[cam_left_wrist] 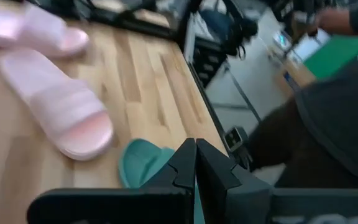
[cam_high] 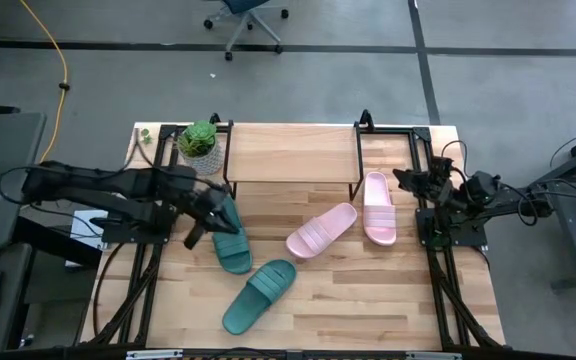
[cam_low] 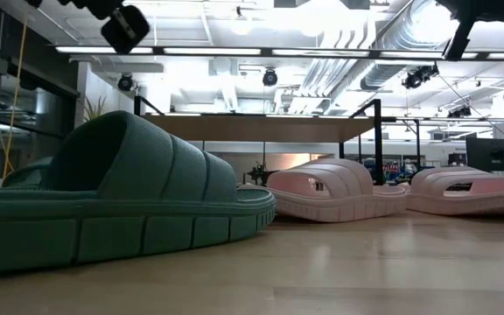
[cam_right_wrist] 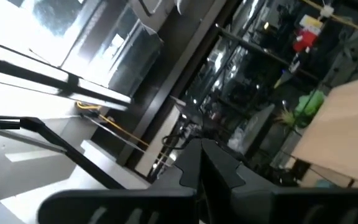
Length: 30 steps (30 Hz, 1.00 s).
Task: Pick and place slides into the shelf
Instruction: Put the bottom green slide on the shelf
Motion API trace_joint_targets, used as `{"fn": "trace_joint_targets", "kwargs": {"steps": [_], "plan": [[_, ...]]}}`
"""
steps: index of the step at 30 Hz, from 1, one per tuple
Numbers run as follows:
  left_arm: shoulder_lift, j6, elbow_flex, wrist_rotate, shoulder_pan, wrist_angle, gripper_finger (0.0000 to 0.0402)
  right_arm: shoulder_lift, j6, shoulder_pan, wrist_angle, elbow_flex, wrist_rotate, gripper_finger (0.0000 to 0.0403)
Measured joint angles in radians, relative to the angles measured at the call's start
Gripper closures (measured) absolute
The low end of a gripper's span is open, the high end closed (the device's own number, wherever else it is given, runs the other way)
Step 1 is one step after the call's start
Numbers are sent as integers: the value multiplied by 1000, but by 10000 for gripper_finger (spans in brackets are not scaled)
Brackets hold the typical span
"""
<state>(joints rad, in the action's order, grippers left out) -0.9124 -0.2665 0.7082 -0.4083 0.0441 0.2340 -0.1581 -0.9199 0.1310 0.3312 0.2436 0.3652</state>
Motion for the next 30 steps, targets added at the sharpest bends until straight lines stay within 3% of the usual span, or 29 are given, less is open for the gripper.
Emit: {"fn": "trace_joint_targets", "kwargs": {"steps": [6,12,16,23,30], "plan": [[-131,1,73,57,-169,1,401,0,2,0,-8,0,-11,402],[-188,-45,118,298,-326,0,401,0,3,0,-9,0,-37,402],[-206,-179,121,482,-414,1,401,0,4,0,-11,0,-45,402],[-265,-572,121,784,-542,0,401,0,-9,0,-17,0,-73,402],[-386,-788,121,903,-625,1,401,0,-22,0,-21,0,-136,402]]}}
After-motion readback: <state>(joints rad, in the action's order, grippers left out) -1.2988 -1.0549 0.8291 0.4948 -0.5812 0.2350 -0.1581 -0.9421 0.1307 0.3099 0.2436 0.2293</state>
